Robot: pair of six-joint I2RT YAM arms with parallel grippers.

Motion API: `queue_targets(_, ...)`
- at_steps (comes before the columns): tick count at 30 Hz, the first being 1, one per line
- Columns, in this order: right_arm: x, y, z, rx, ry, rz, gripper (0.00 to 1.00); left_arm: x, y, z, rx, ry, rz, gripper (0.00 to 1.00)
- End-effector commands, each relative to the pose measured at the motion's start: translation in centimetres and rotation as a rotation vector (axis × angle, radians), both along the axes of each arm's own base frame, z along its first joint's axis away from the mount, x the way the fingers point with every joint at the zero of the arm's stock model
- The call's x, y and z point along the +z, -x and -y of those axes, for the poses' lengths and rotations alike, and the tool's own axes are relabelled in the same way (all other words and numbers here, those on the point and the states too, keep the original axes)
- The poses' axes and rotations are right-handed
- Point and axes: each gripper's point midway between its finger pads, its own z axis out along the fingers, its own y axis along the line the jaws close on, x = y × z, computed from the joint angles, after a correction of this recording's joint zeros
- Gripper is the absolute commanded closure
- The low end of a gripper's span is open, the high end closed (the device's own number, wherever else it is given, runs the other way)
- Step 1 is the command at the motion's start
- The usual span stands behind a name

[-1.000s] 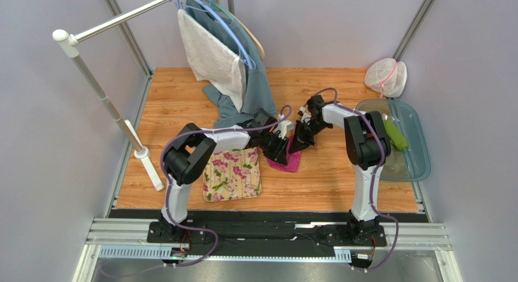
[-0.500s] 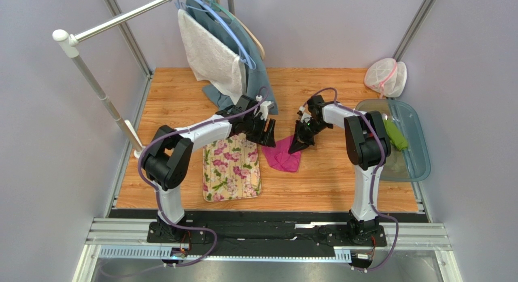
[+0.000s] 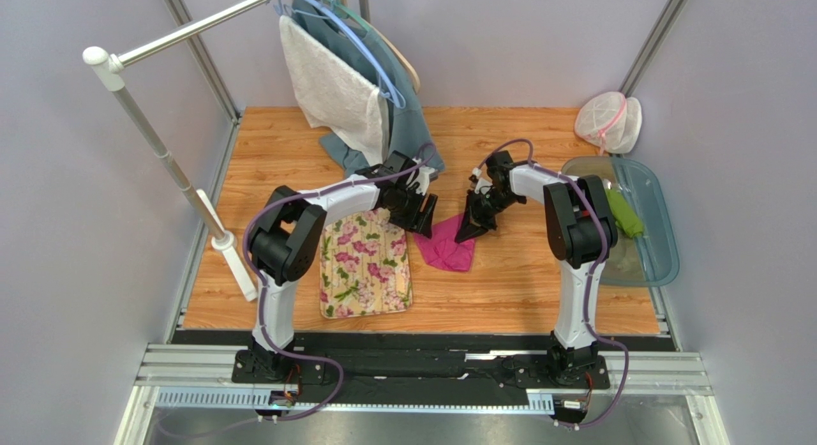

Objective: Place the utensils on the paper napkin and roll it up

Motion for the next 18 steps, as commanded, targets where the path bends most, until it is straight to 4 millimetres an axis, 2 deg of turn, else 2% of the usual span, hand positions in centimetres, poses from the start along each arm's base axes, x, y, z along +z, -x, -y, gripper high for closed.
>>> queue_targets(1, -3.7, 0.8, 3.0, 0.037, 0.176, 0.020, 0.99, -0.4, 1.6, 0.5, -0.046, 0.012, -0.061, 0.35)
queue_targets(5, -3.7, 0.9, 3.1, 0.037, 0.178, 0.019, 0.99, 0.0, 3.4, 1.8, -0.088, 0.092, -0.130, 0.41)
queue_targets(10, -3.7, 0.8, 3.0, 0.032, 0.177, 0.015, 0.99, 0.2, 4.0, 3.0, -0.068, 0.165, -0.185, 0.47)
queue_targets(14, -3.8, 0.8, 3.0, 0.032, 0.179, 0.013, 0.99, 0.4, 3.9, 4.0, -0.021, 0.233, -0.229, 0.47)
queue_targets(18, -3.8, 0.8, 3.1, 0.031, 0.184, 0.013, 0.99, 0.7, 2.8, 4.5, 0.037, 0.279, -0.208, 0.39)
